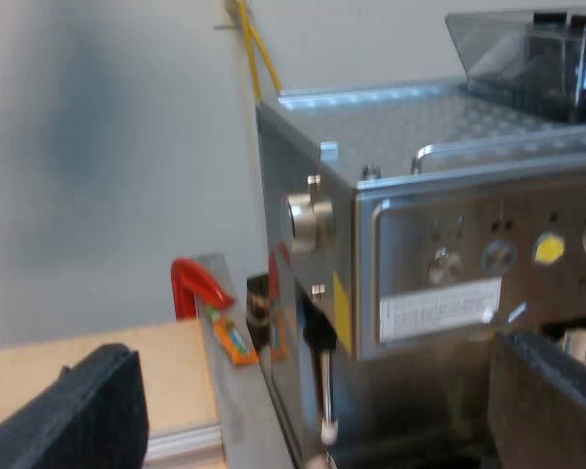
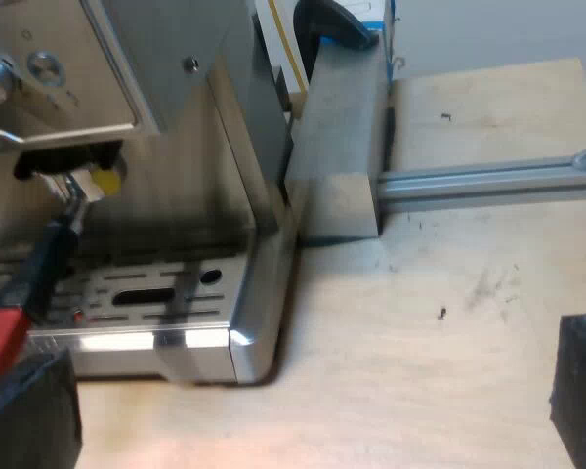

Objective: Pour the beans into the coffee machine

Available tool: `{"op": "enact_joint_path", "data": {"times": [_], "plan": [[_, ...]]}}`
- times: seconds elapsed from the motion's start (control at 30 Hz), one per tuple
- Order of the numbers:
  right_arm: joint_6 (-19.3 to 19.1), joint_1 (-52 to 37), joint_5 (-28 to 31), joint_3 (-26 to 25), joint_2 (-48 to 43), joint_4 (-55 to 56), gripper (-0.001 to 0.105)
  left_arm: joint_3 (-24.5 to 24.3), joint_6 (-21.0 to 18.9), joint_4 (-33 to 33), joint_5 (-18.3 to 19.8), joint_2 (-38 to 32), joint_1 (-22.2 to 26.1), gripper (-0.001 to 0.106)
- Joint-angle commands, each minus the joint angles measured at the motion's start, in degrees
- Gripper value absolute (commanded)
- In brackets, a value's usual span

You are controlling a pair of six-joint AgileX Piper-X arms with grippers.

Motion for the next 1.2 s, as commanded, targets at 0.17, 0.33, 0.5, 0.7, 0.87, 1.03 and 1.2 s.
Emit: {"op": "enact_joint_path", "data": {"times": [0.17, 0.33, 0.5, 0.7, 0.87, 1.03, 1.2], "plan": [[-1.28, 0.14, -1.08, 6.88, -2.74, -6.00, 0.104, 7.14, -1.40, -2.96, 0.43, -8.12, 0.03, 0.073], [0.08, 0.14, -1.41, 11.51, -2.64, -12.95, 0.104, 12.57, -2.81, -6.77, 0.43, -8.12, 0.03, 0.073], [0.07, 0.14, -1.41, 14.96, -2.64, -13.12, 0.104, 16.50, -2.94, -10.80, 0.82, -8.01, 0.03, 0.073], [-0.10, 0.14, -1.41, 17.69, -2.64, -16.22, 0.104, 17.97, -2.69, -12.08, 0.82, -8.01, 0.03, 0.073], [-0.10, 0.14, -1.41, 20.18, -2.64, -16.17, 0.104, 18.35, -2.70, -12.08, 0.82, -7.91, 0.03, 0.073], [-0.10, 0.14, -1.41, 21.89, -2.64, -17.06, 0.104, 18.35, -1.81, -10.16, -1.50, -7.90, 0.03, 0.073], [-0.76, 0.14, -1.41, 22.72, -2.49, -17.89, 0.104, 18.35, -1.81, -9.52, -5.42, -7.90, 0.03, 0.073]]}}
